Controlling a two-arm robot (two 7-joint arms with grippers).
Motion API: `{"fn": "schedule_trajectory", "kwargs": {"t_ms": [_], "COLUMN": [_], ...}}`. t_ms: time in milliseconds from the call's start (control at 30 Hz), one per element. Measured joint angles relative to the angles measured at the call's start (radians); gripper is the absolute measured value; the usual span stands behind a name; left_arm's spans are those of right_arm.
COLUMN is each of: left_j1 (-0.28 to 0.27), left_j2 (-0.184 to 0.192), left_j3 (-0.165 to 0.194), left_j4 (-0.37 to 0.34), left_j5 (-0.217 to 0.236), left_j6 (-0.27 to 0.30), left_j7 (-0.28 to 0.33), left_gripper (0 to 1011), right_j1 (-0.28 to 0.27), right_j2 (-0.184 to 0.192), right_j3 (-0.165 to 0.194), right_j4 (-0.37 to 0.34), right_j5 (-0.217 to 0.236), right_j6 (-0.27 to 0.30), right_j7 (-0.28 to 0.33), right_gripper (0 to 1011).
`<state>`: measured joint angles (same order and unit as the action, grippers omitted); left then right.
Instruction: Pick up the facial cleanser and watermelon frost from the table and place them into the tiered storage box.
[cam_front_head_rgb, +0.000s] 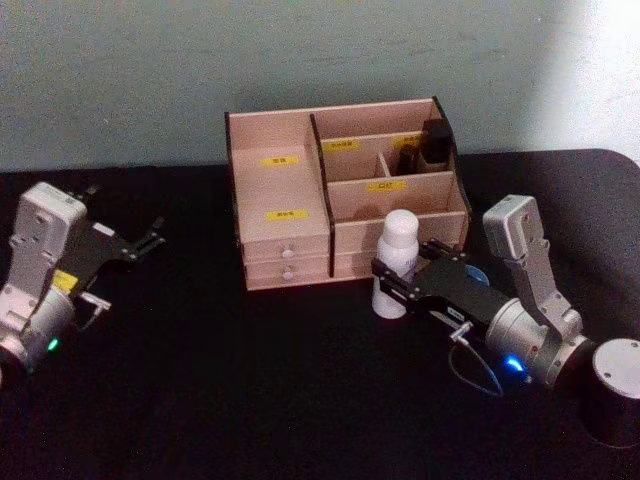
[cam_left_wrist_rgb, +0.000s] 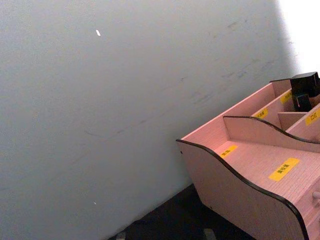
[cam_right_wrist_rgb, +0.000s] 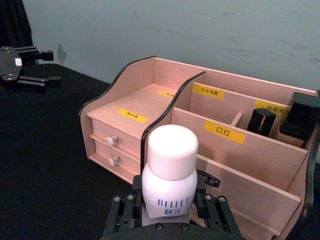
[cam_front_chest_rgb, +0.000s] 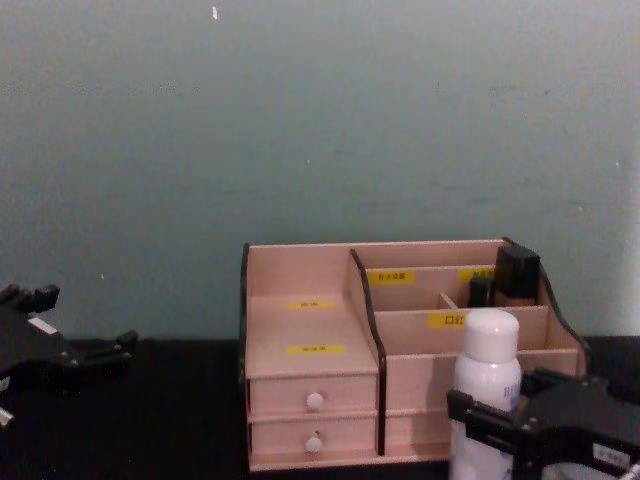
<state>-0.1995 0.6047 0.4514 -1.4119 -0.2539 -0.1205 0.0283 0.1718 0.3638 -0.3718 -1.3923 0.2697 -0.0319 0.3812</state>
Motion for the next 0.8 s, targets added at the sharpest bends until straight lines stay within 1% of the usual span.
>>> {"fn": "schedule_trajectory", "kwargs": {"t_ms": [233,433,467,500,567,600,700,800], "left_j1": [0.000,0.000,0.000,0.000,0.000,0.000,0.000,0.000], "left_j2": [0.000,0.000,0.000,0.000,0.000,0.000,0.000,0.000], "left_j3": [0.000,0.000,0.000,0.000,0.000,0.000,0.000,0.000], "left_j4": [0.000,0.000,0.000,0.000,0.000,0.000,0.000,0.000], "left_j5": [0.000,0.000,0.000,0.000,0.000,0.000,0.000,0.000], "left_j6": [0.000,0.000,0.000,0.000,0.000,0.000,0.000,0.000], "left_j7": [0.000,0.000,0.000,0.000,0.000,0.000,0.000,0.000], "left_gripper": [1001,1001,1001,1001,1001,1001,1001,1001], "right_j1": [0.000,-0.005,-0.007,-0.007,-0.007,-0.007,-0.008,-0.005], "right_j2": [0.000,0.013,0.019,0.019,0.028,0.028,0.040,0.044], "right_j3": [0.000,0.001,0.002,0.002,0.007,0.007,0.017,0.023], "right_j4": [0.000,-0.021,-0.032,-0.032,-0.058,-0.058,-0.096,-0.117], "right_j5": [0.000,0.005,0.012,0.012,0.029,0.029,0.053,0.065], "right_j6": [0.000,-0.012,-0.008,-0.008,0.008,0.008,0.028,0.036], "right_j7": [0.000,0.042,0.055,0.055,0.070,0.070,0.080,0.080], "right_gripper": [600,600,600,600,600,600,600,600]}}
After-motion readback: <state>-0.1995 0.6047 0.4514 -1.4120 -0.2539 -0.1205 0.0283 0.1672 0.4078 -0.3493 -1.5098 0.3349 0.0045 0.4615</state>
